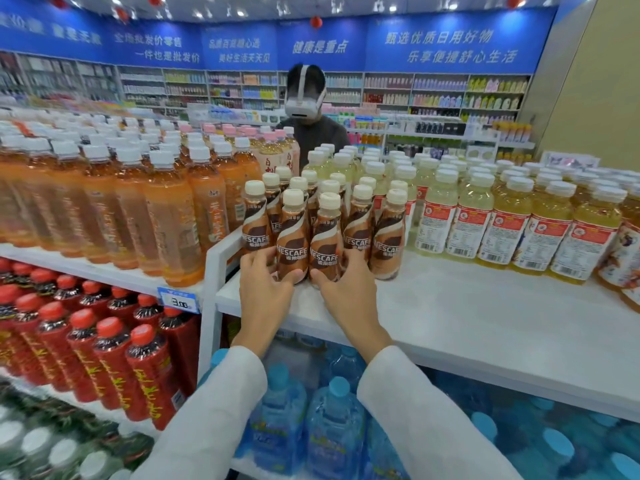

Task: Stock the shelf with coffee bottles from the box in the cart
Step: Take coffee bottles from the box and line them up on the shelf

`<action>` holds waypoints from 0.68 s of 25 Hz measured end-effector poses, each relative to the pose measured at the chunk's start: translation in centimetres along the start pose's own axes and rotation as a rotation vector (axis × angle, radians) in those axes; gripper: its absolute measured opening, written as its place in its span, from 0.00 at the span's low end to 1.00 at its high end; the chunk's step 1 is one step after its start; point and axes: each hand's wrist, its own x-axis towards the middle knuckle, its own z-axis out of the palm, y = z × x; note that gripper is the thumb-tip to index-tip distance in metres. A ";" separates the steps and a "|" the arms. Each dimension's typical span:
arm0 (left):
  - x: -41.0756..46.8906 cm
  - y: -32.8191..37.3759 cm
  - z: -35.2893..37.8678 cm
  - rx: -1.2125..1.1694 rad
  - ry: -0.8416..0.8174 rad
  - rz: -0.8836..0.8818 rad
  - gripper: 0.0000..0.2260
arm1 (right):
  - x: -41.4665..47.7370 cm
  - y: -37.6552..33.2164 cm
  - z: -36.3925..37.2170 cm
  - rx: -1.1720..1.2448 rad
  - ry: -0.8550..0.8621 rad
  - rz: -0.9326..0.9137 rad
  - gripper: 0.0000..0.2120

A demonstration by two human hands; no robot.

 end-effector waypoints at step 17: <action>0.9 -0.7 0.6 -0.068 0.066 -0.009 0.19 | 1.4 -0.4 2.0 -0.069 0.018 0.030 0.25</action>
